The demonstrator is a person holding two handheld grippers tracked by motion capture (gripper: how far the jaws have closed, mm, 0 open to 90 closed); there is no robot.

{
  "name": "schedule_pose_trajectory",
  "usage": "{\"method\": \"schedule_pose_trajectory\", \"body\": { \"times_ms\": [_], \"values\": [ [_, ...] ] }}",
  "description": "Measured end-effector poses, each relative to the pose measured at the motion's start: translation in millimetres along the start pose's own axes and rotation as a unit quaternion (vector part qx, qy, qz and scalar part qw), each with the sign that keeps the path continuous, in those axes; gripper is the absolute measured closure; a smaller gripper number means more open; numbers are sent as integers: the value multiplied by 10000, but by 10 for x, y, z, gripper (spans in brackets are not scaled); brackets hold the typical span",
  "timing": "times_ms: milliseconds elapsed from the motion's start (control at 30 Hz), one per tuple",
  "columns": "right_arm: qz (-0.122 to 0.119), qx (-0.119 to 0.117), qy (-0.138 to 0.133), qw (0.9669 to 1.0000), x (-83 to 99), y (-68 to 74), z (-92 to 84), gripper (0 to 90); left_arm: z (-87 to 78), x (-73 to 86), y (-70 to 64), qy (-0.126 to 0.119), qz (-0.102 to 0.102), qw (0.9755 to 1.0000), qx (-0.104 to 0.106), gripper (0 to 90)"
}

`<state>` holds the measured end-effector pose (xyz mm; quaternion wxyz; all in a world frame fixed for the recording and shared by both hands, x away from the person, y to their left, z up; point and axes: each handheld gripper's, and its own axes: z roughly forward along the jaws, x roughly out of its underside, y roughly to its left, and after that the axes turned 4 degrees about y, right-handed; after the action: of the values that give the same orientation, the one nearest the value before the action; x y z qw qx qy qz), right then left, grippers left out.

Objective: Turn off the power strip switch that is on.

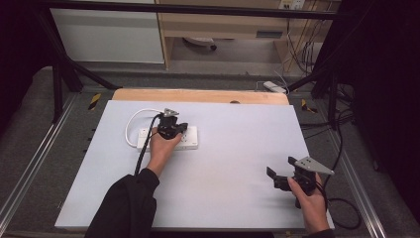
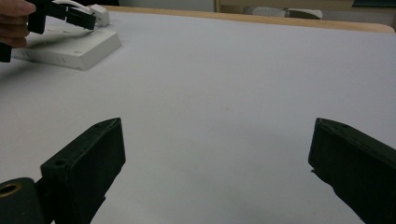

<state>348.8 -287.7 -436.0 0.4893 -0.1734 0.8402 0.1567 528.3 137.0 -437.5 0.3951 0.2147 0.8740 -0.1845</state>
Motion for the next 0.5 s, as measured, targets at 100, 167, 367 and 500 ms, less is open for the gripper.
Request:
{"method": "schedule_pose_trajectory", "body": {
  "times_ms": [100, 167, 367, 500],
  "values": [
    [2, -2, 4, 10000, 0, -1, -2, 43, 10, 4, -5, 13, 6, 10000, -8, 900],
    [2, -5, 0, 10000, -1, 0, -3, 43, 14, 5, -6, 8, -7, 10000, -10, 900],
    [4, -5, -10, 10000, -3, 1, -10, 43, 17, 7, -3, -5, -22, 10000, -27, 900],
    [-1, -9, -13, 10000, -4, 1, -12, 43, 20, 6, -10, -9, -2, 10000, -27, 900]
  ]
}}
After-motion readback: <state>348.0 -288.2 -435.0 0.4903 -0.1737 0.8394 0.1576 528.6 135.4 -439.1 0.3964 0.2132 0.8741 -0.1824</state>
